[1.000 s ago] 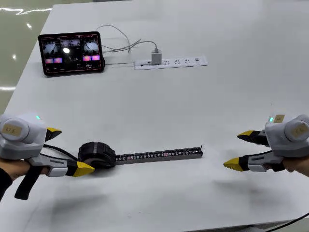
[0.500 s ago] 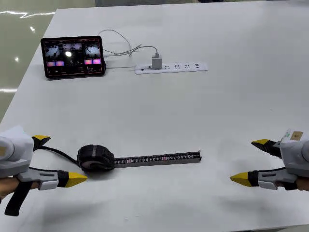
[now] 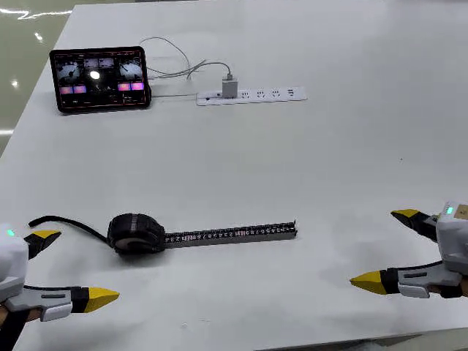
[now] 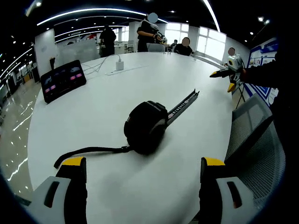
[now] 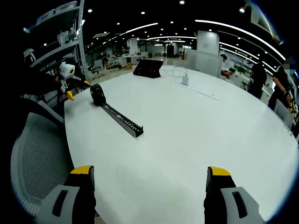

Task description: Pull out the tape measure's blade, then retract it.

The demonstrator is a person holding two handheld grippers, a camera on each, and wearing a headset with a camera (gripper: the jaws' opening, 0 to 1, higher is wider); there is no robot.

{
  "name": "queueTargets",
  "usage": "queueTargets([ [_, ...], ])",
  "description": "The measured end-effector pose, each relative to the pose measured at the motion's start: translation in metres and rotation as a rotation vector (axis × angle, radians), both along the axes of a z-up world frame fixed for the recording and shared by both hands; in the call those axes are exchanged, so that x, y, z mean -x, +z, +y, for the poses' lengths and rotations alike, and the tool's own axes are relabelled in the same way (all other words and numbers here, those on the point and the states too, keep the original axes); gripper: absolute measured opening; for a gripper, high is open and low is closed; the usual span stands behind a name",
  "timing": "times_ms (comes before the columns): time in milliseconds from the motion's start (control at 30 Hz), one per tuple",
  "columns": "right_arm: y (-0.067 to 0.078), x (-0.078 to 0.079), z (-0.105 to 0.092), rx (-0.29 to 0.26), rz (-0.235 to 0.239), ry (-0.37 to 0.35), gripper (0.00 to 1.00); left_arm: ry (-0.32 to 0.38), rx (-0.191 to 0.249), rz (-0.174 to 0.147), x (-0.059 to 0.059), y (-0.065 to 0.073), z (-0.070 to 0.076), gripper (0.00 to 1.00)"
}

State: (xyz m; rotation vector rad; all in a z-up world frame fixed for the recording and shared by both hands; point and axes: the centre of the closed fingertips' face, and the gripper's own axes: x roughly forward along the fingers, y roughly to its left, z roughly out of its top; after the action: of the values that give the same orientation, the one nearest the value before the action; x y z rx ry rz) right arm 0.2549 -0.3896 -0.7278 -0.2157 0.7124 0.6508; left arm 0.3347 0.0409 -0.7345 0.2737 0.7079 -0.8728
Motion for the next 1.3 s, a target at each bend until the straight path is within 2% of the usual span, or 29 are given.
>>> queueTargets([
  [200,0.0,0.007,-0.011,0.021,-0.012,-0.015,0.99,0.015,-0.001,-0.034,-0.001,0.006,0.004,0.99],
  [233,0.0,0.011,-0.01,0.008,0.002,-0.009,0.99,0.018,0.007,-0.03,-0.001,0.008,0.004,0.99],
  [300,-0.001,0.015,-0.013,0.017,0.018,-0.01,0.99,0.022,0.006,-0.028,-0.001,0.008,0.005,0.99],
  [433,0.003,0.021,-0.017,0.014,0.005,-0.019,0.99,0.011,-0.005,-0.03,0.001,0.007,0.006,0.99],
  [833,0.002,0.028,-0.027,0.046,-0.004,-0.015,0.99,-0.006,-0.017,-0.051,0.001,0.011,0.003,0.99],
  [1167,0.0,0.031,-0.028,0.042,0.0,-0.029,0.99,0.0,-0.005,-0.058,0.001,0.015,0.002,0.99],
  [1300,-0.001,0.034,-0.025,0.047,0.006,-0.005,0.99,0.007,-0.002,-0.057,0.001,0.015,0.003,0.99],
])
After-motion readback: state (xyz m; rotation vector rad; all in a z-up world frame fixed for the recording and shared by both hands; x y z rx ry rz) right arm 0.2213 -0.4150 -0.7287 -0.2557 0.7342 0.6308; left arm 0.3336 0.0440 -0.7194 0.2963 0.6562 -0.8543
